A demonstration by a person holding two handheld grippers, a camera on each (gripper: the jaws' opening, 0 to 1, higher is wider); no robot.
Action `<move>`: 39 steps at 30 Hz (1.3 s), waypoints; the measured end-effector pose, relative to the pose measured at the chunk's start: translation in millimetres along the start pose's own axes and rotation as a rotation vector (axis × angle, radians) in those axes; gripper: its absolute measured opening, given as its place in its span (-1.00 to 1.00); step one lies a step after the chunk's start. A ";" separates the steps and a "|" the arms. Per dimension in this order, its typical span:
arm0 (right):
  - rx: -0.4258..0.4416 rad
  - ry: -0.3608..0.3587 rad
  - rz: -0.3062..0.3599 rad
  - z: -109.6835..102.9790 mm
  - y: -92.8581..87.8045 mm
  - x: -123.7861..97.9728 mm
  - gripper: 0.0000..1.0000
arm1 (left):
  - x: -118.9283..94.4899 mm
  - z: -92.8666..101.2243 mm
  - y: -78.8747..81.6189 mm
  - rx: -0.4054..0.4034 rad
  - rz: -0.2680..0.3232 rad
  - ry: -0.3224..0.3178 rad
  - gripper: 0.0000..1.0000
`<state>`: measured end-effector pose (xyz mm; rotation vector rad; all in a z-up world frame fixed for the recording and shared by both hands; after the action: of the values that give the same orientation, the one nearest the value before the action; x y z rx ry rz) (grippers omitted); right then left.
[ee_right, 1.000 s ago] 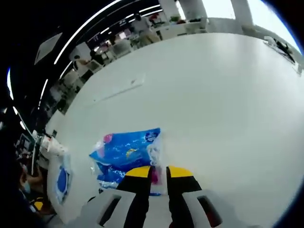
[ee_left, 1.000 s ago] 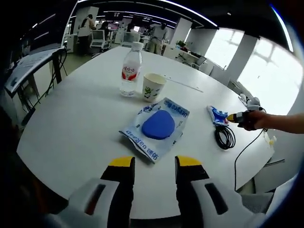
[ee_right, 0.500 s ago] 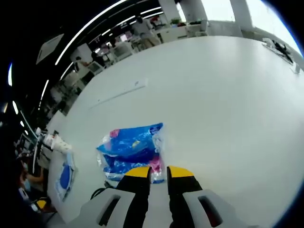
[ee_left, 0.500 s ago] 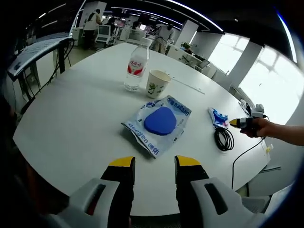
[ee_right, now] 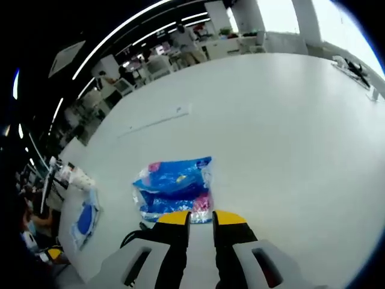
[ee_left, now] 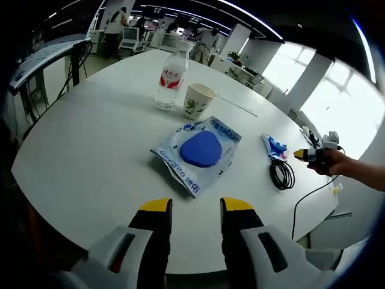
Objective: Arrange the tabletop items into an orderly group along one side of the table until the central work area is clear of visible clutter.
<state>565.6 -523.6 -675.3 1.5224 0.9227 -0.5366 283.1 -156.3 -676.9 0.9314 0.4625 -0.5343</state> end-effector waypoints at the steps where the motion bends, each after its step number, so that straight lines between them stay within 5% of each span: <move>1: -0.011 0.008 0.005 -3.3 -1.2 -2.4 -0.76 | 0.3 -0.2 -0.4 -0.002 0.000 0.000 -0.39; 14: -0.094 0.069 -0.001 -33.7 -40.1 -26.5 -0.71 | 7.0 -1.1 -7.8 -0.029 -0.012 -0.032 -0.40; 39: -0.090 0.162 0.012 -85.1 -110.5 -72.8 -0.63 | 14.5 -16.2 -8.5 -0.087 -0.016 -0.031 -0.41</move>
<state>420.7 -462.5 -669.8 1.5046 1.0472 -0.3619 286.9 -150.0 -699.1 0.8359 0.4626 -0.5385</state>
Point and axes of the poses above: the point that each gripper's makers call its tool centre point, and the gripper's own axes: x roughly forward along the fingers, z roughly to its right, y roughly out of its top, the point moved 4 cm from there along -x, roughly backward along the fingers, and after that the axes turned 10 degrees about -y, right-handed, at the moved point
